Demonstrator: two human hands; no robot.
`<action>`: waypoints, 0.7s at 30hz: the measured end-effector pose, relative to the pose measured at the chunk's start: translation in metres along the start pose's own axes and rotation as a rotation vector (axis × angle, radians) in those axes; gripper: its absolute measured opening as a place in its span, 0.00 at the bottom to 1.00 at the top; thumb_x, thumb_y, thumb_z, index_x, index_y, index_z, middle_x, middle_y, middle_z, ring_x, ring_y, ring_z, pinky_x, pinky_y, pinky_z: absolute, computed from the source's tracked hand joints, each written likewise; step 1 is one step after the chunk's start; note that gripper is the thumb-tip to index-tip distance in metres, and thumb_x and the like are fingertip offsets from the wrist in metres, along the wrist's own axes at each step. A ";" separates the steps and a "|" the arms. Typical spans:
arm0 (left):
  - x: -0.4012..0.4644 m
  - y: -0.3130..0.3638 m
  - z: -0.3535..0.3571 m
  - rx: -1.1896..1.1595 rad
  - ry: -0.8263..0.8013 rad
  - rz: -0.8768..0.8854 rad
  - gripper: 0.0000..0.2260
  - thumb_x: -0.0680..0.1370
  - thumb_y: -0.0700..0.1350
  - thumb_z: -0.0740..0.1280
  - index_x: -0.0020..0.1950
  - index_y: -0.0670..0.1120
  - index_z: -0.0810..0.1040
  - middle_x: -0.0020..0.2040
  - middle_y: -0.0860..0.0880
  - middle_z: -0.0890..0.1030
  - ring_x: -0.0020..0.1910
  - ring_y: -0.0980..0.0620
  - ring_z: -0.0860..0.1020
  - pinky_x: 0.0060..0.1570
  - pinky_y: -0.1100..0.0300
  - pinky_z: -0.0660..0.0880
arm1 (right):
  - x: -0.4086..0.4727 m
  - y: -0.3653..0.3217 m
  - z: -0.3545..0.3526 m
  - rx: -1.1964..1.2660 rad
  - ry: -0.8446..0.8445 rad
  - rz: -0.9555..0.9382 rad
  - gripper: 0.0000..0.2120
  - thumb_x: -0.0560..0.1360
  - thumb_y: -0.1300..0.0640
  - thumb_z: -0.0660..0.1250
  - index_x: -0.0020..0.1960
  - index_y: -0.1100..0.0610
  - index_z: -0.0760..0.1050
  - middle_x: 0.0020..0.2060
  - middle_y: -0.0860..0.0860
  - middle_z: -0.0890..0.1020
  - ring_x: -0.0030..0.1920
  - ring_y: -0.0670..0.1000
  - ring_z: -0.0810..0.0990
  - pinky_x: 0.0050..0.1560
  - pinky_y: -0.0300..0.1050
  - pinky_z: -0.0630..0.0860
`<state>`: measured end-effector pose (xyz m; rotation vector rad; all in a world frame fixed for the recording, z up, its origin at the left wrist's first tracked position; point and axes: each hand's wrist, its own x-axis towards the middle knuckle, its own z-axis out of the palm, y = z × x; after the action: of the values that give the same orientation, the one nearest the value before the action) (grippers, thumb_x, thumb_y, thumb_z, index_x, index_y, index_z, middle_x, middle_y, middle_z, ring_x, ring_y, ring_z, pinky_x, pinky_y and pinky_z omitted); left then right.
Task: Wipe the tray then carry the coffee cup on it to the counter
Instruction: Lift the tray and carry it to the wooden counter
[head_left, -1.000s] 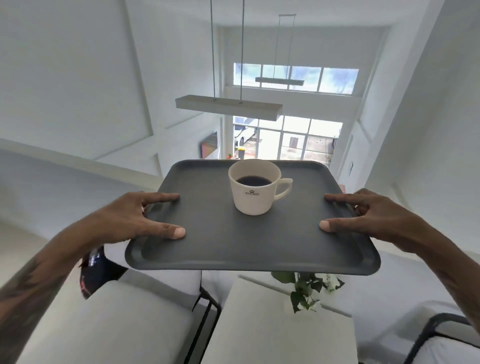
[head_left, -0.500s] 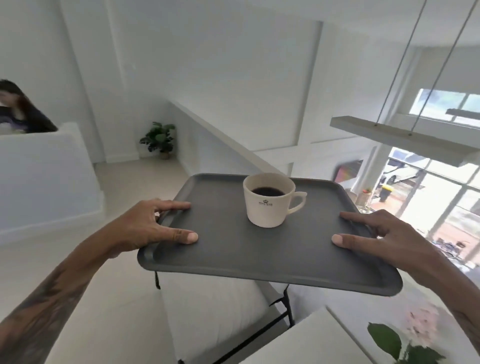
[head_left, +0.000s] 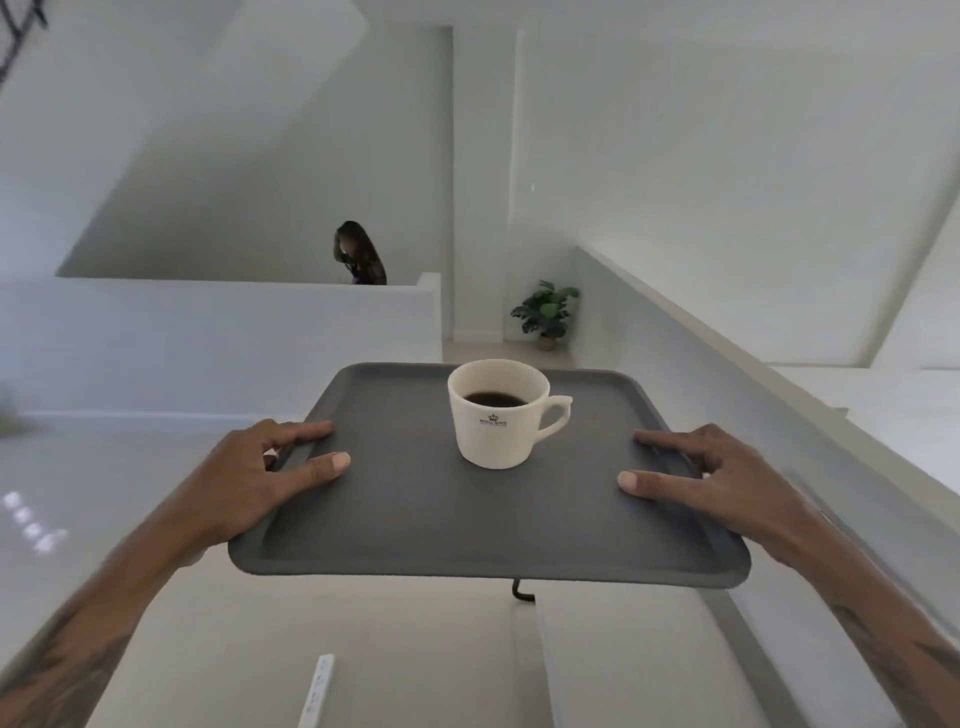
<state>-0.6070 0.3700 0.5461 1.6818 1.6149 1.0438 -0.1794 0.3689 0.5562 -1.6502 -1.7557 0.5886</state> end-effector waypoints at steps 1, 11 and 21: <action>-0.002 -0.011 -0.020 0.004 0.032 -0.014 0.28 0.62 0.69 0.74 0.60 0.62 0.81 0.56 0.60 0.79 0.57 0.54 0.79 0.59 0.49 0.76 | 0.011 -0.017 0.018 0.006 -0.024 -0.020 0.33 0.54 0.26 0.71 0.57 0.36 0.78 0.47 0.48 0.75 0.49 0.46 0.75 0.49 0.45 0.71; -0.030 -0.110 -0.196 0.061 0.356 -0.235 0.27 0.64 0.66 0.75 0.61 0.59 0.81 0.56 0.58 0.78 0.55 0.54 0.77 0.58 0.52 0.73 | 0.122 -0.168 0.209 0.063 -0.273 -0.260 0.30 0.58 0.30 0.72 0.59 0.37 0.78 0.50 0.49 0.75 0.50 0.48 0.76 0.54 0.49 0.75; -0.044 -0.196 -0.299 0.114 0.669 -0.460 0.29 0.64 0.63 0.77 0.63 0.56 0.80 0.53 0.56 0.78 0.53 0.51 0.81 0.57 0.51 0.76 | 0.234 -0.306 0.394 0.137 -0.553 -0.515 0.30 0.59 0.34 0.74 0.59 0.38 0.78 0.48 0.48 0.74 0.48 0.45 0.75 0.43 0.37 0.69</action>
<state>-0.9623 0.3137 0.5331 0.9682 2.3708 1.3596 -0.6745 0.6099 0.5369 -0.9215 -2.3563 0.9438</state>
